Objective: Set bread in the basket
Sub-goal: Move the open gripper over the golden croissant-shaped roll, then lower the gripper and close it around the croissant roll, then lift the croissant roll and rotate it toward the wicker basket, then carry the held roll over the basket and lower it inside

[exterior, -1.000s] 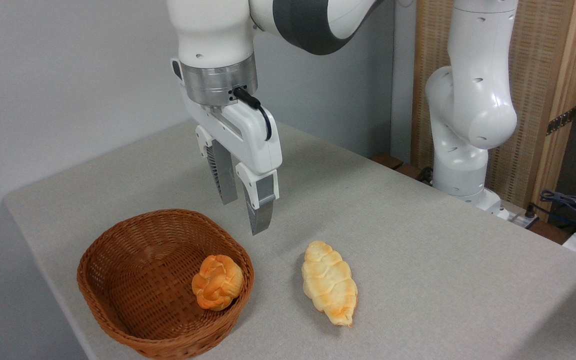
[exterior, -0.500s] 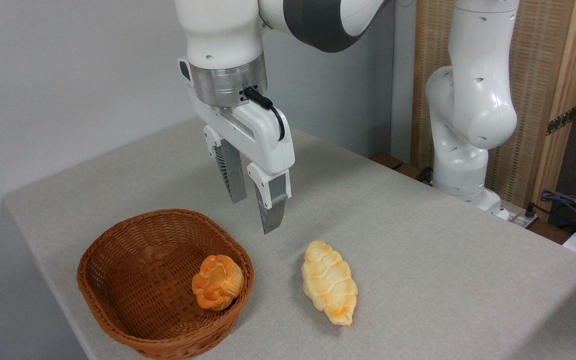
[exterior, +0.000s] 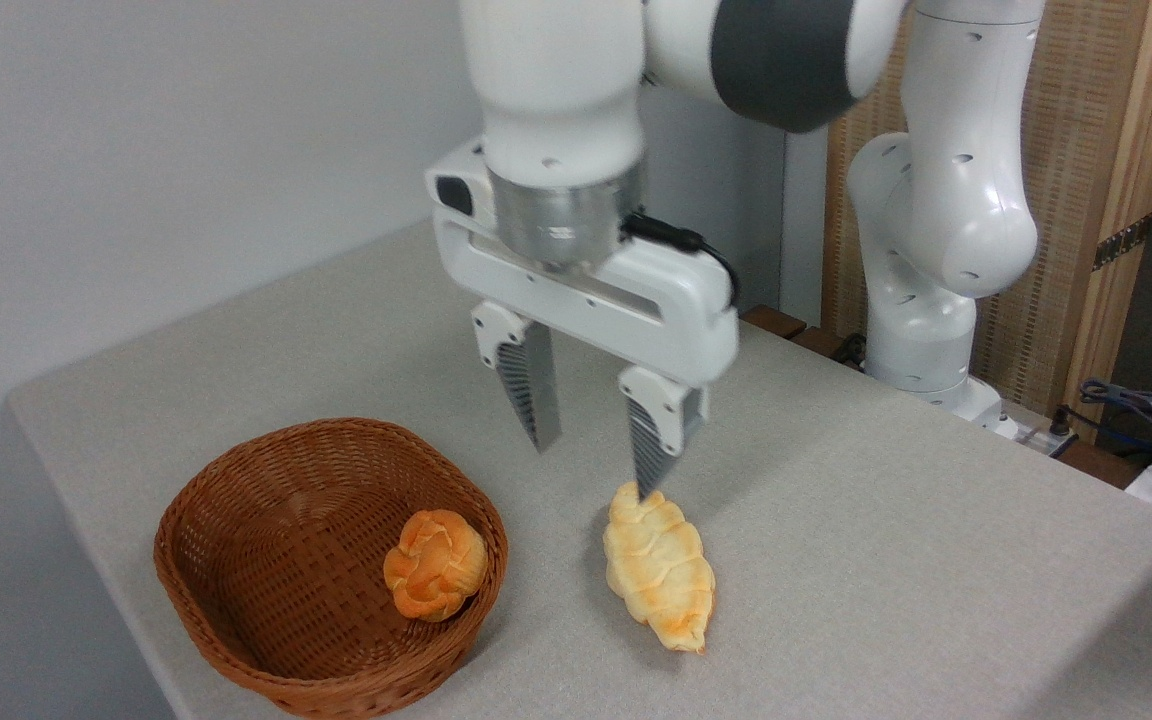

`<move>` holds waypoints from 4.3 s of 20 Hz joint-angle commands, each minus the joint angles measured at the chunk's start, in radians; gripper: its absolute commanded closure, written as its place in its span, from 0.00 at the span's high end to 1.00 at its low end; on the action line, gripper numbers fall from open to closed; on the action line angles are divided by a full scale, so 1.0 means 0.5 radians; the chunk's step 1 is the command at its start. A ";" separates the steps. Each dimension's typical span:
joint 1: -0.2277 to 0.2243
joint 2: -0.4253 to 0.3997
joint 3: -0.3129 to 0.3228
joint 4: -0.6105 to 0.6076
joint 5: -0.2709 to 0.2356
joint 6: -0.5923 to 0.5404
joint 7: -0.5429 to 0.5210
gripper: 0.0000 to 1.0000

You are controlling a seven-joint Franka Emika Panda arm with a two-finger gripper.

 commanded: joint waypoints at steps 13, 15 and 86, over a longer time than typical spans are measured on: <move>0.137 -0.144 -0.007 -0.481 0.161 0.408 -0.053 1.00; 0.137 -0.144 -0.007 -0.570 0.219 0.516 -0.050 1.00; -0.225 0.071 -0.022 -0.080 -0.578 0.903 -0.025 1.00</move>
